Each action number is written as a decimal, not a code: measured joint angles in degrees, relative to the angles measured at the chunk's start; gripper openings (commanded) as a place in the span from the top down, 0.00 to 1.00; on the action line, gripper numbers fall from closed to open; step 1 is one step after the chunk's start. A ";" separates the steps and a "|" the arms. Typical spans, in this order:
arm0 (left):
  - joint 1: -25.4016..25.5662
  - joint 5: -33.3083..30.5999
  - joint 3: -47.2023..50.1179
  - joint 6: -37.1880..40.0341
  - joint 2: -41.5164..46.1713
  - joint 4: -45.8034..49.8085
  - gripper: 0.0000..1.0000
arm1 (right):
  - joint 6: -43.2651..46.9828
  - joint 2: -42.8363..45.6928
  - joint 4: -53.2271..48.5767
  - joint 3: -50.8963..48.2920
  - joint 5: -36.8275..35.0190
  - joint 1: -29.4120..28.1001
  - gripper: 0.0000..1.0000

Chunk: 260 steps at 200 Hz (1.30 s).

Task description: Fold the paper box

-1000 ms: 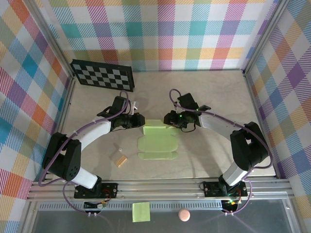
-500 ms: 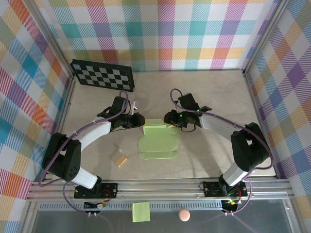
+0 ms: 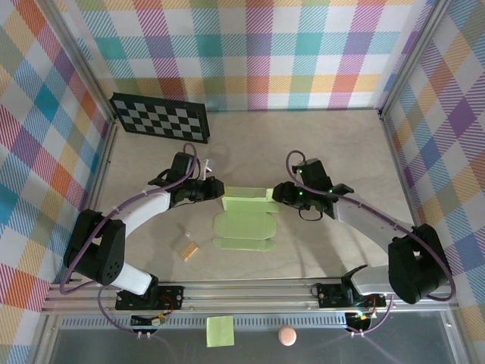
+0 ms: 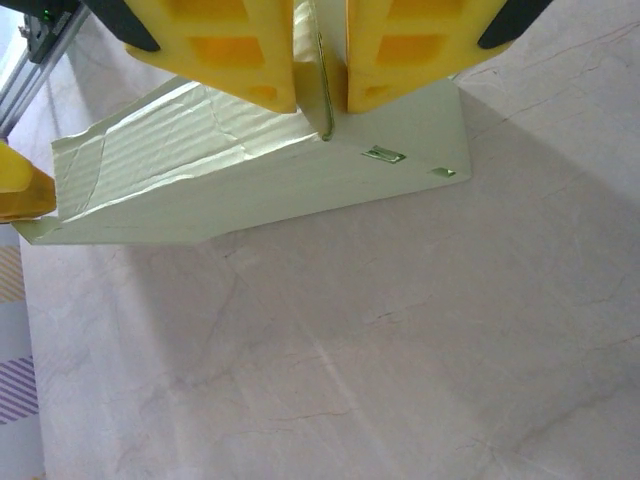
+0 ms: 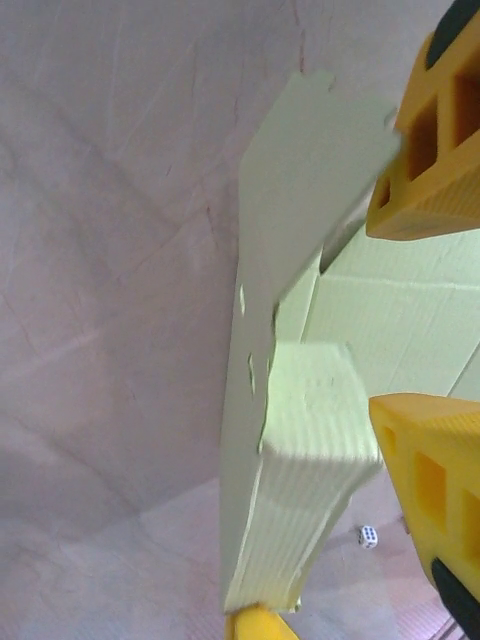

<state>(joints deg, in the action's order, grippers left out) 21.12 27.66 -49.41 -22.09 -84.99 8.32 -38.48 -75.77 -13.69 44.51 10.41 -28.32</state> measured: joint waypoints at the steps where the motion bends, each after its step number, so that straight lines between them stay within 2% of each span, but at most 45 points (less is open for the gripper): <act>1: -0.07 0.07 0.02 0.00 0.00 -0.04 0.83 | -0.09 0.00 0.13 -0.17 0.04 0.07 0.53; 42: -0.92 1.22 0.20 0.00 0.00 -0.15 0.84 | -1.20 -2.69 4.26 -3.72 0.90 0.61 0.50; 86: -1.57 1.44 0.52 0.00 0.37 -0.13 0.84 | -3.06 -7.43 8.94 -4.74 2.27 0.61 0.41; 133: -1.90 1.46 0.90 -0.07 0.66 -0.22 0.84 | -5.25 -10.71 14.01 -6.38 4.07 0.61 0.41; 189: -1.95 1.73 1.27 -0.66 0.70 -1.01 0.84 | -6.99 -11.30 18.05 -6.49 6.21 0.61 0.49; 260: -1.95 1.88 1.27 -0.85 0.70 -1.01 0.84 | -9.03 -10.01 20.98 -7.34 7.74 0.61 0.67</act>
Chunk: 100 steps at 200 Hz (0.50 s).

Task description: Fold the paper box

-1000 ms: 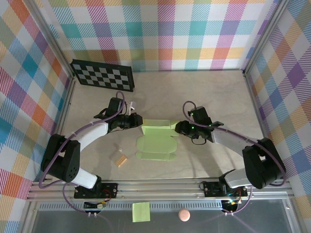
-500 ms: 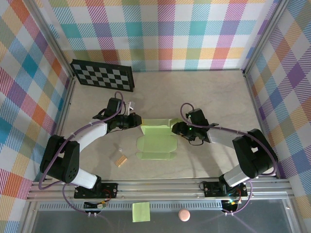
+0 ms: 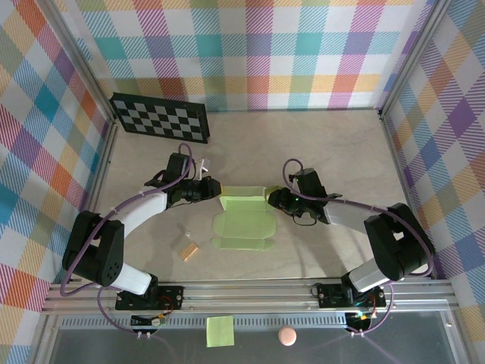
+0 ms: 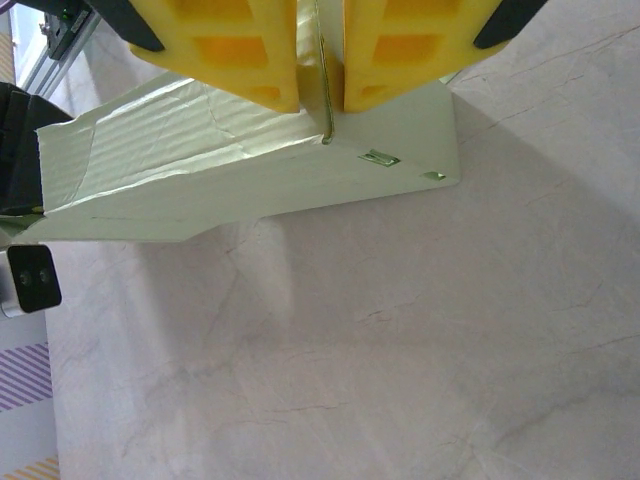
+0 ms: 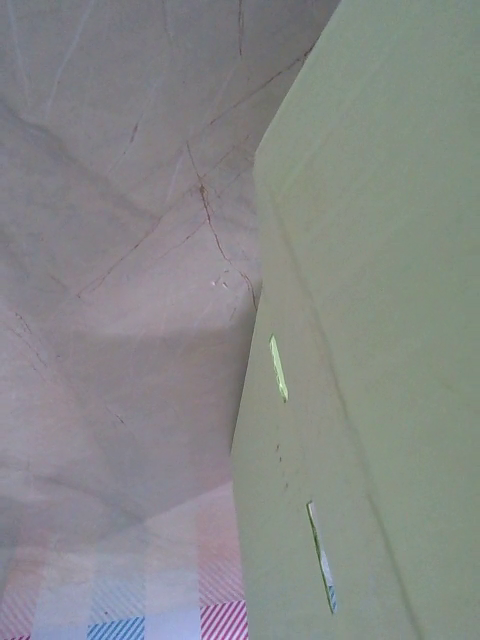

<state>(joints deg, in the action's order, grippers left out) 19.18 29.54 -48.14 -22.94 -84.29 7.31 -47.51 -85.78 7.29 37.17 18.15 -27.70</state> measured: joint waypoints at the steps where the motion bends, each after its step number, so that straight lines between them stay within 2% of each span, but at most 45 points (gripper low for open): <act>1: 0.00 0.00 0.00 0.00 0.00 0.00 0.84 | 0.00 0.00 0.04 0.00 0.02 0.00 0.67; 48: 0.00 0.15 0.11 -0.31 0.00 -0.17 0.84 | -1.25 -0.31 3.78 -0.02 2.19 -0.02 0.71; 100: 0.00 1.05 0.42 -1.07 -0.02 -0.66 0.85 | -1.84 -4.79 6.97 0.11 4.02 -0.44 0.73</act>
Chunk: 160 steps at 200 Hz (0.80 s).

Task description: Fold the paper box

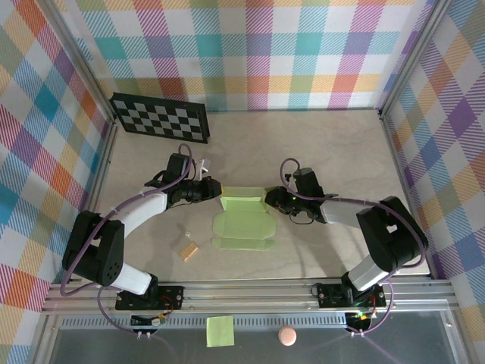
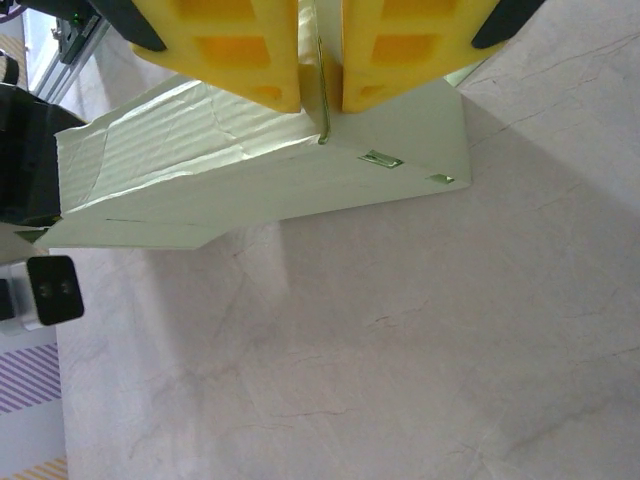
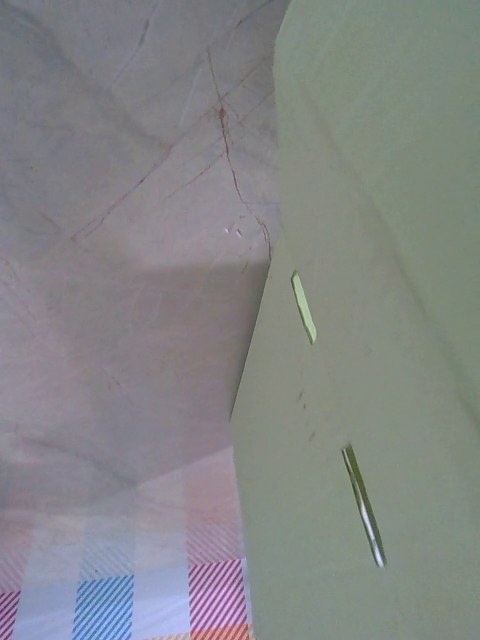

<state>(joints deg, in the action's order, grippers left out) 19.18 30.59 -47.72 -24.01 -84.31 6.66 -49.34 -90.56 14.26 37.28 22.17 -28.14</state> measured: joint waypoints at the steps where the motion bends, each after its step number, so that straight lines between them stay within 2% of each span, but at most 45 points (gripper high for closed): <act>1: 0.00 0.00 0.00 0.00 0.00 -0.02 0.85 | 0.00 -0.13 0.07 0.00 0.04 -0.04 0.73; 31: 0.00 0.07 0.07 -0.46 0.00 -0.09 0.85 | -0.68 -2.12 1.49 0.44 0.55 -0.46 0.71; 75: 0.00 0.42 0.28 -0.68 0.00 -0.44 0.85 | -1.95 -5.33 4.20 1.31 1.25 -0.83 0.62; 117: 0.00 0.44 0.31 -0.85 0.00 -0.44 0.85 | -2.36 -7.54 5.44 2.60 1.77 -1.16 0.64; 138: 0.00 0.42 0.31 -0.87 0.00 -0.44 0.85 | -2.38 -8.46 5.64 3.06 2.01 -1.22 0.53; 160: 0.00 0.42 0.31 -0.90 0.00 -0.44 0.85 | -2.29 -9.29 5.64 3.65 2.16 -1.22 0.54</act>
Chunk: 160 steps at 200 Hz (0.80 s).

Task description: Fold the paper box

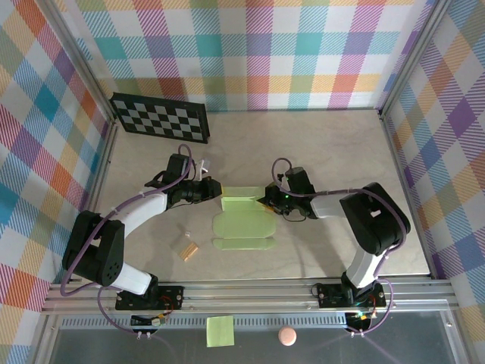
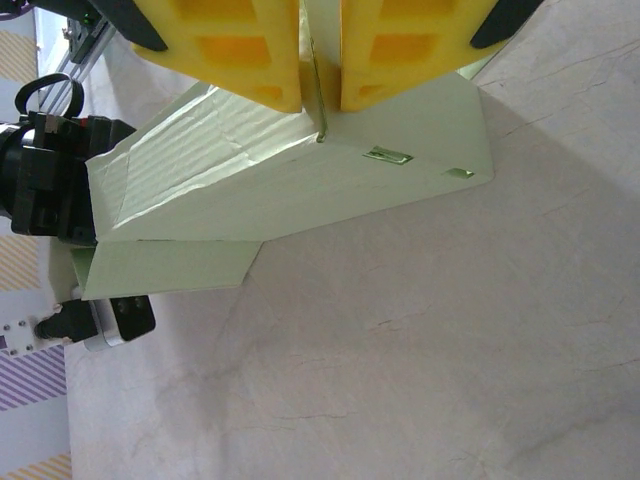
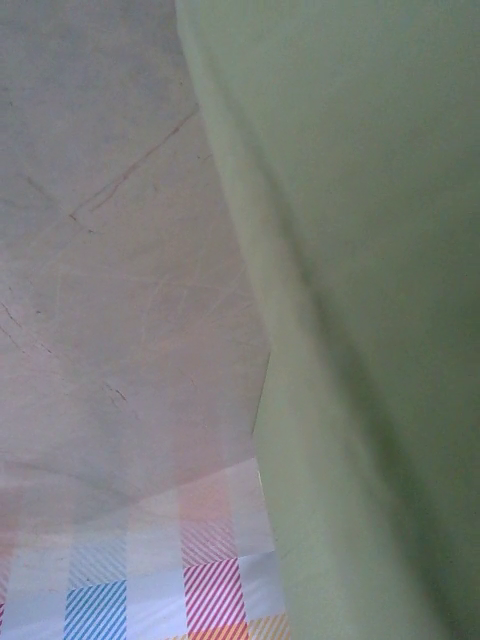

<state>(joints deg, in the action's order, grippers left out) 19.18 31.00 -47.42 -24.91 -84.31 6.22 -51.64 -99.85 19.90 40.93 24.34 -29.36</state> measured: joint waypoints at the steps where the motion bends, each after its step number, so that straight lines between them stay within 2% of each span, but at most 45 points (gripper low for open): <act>1: 0.00 0.00 0.00 0.00 0.00 0.00 0.85 | 0.00 0.00 0.00 0.02 0.00 0.00 0.54; 32: 0.02 0.00 0.00 0.00 0.00 0.02 0.85 | 0.20 -0.87 -0.07 0.44 -0.15 -0.26 0.54; 42: 0.00 -0.02 0.00 0.02 0.00 0.04 0.85 | 0.24 -1.07 -0.26 0.66 -0.20 -0.31 0.59; 70: 0.00 -0.13 0.00 0.02 0.00 0.04 0.86 | 1.40 -1.81 -2.05 1.77 -0.68 -0.48 0.63; 160: 0.00 -0.20 0.00 0.04 0.07 0.13 0.86 | 6.32 1.01 -12.81 4.44 -5.73 -2.14 0.64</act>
<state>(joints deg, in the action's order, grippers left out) 19.18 30.81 -47.42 -24.86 -84.25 6.35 -45.32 -98.85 7.09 45.36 18.61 -31.51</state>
